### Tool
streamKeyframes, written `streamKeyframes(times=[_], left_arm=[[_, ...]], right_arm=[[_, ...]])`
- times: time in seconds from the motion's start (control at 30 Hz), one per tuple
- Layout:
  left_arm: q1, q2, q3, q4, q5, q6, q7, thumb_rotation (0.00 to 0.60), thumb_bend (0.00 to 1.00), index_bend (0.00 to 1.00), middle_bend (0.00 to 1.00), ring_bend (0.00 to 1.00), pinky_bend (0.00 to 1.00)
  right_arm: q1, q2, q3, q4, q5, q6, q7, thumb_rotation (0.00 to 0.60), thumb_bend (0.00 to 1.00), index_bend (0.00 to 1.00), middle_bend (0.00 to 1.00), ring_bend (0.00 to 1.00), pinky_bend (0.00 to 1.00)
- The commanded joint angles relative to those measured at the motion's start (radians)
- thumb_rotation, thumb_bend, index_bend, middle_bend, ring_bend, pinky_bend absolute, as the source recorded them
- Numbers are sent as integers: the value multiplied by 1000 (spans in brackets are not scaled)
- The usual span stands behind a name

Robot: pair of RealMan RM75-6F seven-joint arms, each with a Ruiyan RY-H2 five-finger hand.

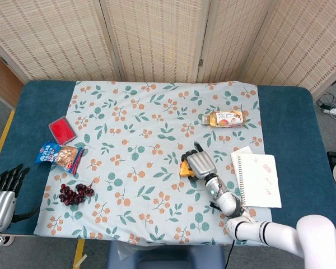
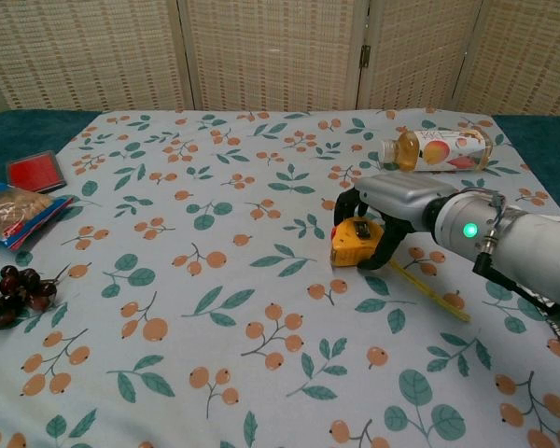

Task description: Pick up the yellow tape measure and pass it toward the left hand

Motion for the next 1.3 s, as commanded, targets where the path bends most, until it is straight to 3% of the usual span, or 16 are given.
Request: streamKeyframes(times=[0.03, 0.23, 0.53, 0.8, 1.3], left_arm=[[-15, -9, -11, -12, 15, -1, -11, 600, 176, 18, 0, 0, 0], [-84, -34, -62, -45, 31, -35, -75, 600, 179, 54, 0, 28, 0], [-245, -115, -158, -79, 22, -151, -132, 600, 183, 73, 19, 70, 0], [-379, -198, -205, -117, -6, -268, -113, 600, 192, 69, 27, 75, 0], [-523, -335, -238, -162, -93, -361, 63, 600, 196, 61, 27, 75, 0]], right_arm=[[0, 0, 2, -4, -2, 8, 7, 600, 362, 495, 421, 324, 30], [-29, 25, 25, -68, -44, 61, 115, 600, 383, 568, 483, 377, 31], [-111, 16, 72, -149, -167, 172, 496, 600, 383, 585, 505, 390, 32], [-111, -91, 102, -86, -254, 229, 768, 600, 383, 586, 488, 386, 50], [-81, -290, 101, 73, -371, 352, 975, 600, 383, 586, 473, 392, 80]])
